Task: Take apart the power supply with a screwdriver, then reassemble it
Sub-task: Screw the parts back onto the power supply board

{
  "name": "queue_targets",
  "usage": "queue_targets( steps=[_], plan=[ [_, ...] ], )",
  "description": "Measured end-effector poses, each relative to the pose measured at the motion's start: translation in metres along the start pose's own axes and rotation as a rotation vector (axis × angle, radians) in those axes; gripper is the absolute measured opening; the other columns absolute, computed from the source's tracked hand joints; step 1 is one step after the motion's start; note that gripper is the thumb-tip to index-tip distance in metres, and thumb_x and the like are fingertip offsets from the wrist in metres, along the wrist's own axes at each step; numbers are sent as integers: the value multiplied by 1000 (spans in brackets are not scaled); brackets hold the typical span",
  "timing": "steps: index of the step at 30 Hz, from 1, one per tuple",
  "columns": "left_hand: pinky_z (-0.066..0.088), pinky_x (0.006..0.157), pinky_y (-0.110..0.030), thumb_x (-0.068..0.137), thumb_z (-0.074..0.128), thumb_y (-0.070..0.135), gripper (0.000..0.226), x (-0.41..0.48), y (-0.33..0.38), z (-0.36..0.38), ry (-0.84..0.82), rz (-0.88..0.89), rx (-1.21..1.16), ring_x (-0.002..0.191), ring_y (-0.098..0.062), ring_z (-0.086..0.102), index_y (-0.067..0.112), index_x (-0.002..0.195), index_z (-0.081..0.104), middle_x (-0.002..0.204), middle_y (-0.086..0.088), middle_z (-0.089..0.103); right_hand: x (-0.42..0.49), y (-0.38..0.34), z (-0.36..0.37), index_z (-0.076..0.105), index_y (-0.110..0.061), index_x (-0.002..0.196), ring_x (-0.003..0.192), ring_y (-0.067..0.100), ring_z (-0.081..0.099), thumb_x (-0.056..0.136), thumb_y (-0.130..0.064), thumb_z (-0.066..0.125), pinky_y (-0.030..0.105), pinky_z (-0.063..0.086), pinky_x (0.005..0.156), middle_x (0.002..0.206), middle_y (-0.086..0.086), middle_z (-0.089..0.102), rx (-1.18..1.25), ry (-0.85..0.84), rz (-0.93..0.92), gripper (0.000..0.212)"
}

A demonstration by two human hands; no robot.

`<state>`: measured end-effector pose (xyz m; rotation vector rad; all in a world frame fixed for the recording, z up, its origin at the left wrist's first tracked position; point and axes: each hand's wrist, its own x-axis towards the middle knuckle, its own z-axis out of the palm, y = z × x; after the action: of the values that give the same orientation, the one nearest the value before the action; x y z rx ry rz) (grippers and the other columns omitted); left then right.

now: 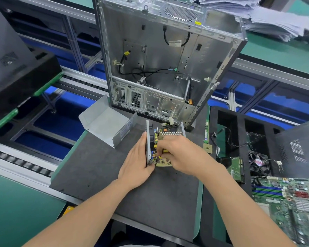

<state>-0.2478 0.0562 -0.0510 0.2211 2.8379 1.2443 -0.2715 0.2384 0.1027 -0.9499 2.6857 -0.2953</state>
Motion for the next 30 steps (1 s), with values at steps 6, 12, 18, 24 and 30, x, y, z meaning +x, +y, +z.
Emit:
queue_targets(
  steps=[6, 12, 18, 24, 30],
  plan=[
    [25, 122, -30, 81, 68, 32, 116, -1, 1, 0, -1, -1, 4, 155, -13, 22, 40, 162, -15, 172, 16, 5, 6, -6, 0, 72, -24, 105, 100, 21, 63, 99, -30, 67, 41, 54, 84, 102, -3, 70, 3, 39, 84, 9],
    [21, 124, -28, 82, 68, 31, 115, -1, 3, 0, 3, 1, 13, 155, -10, 21, 36, 164, -12, 172, 13, 8, 8, -6, 8, 62, -16, 92, 84, 34, 64, 103, -46, 58, 40, 54, 70, 70, 4, 58, 24, 154, 349, 33],
    [21, 127, -32, 85, 68, 33, 111, -1, 3, -1, 4, 28, 12, 158, -8, 14, 31, 165, -9, 174, 11, 5, -4, -5, 11, 52, -24, 105, 88, 26, 60, 102, -37, 55, 44, 53, 75, 107, -4, 54, 99, 119, 169, 14],
    [22, 124, -30, 82, 67, 33, 113, -1, 3, -1, 2, 4, 10, 156, -12, 20, 35, 164, -11, 173, 13, 6, -6, 3, 4, 57, -21, 106, 99, 19, 59, 102, -15, 60, 44, 53, 82, 109, -7, 56, 50, 7, 9, 8],
    [24, 121, -28, 82, 67, 30, 114, -1, 1, 0, 3, -1, 2, 154, -14, 25, 38, 164, -11, 172, 15, 6, 4, -11, 11, 55, -14, 103, 91, 34, 64, 106, -43, 56, 41, 52, 70, 94, 5, 66, -37, 115, 204, 29]
  ],
)
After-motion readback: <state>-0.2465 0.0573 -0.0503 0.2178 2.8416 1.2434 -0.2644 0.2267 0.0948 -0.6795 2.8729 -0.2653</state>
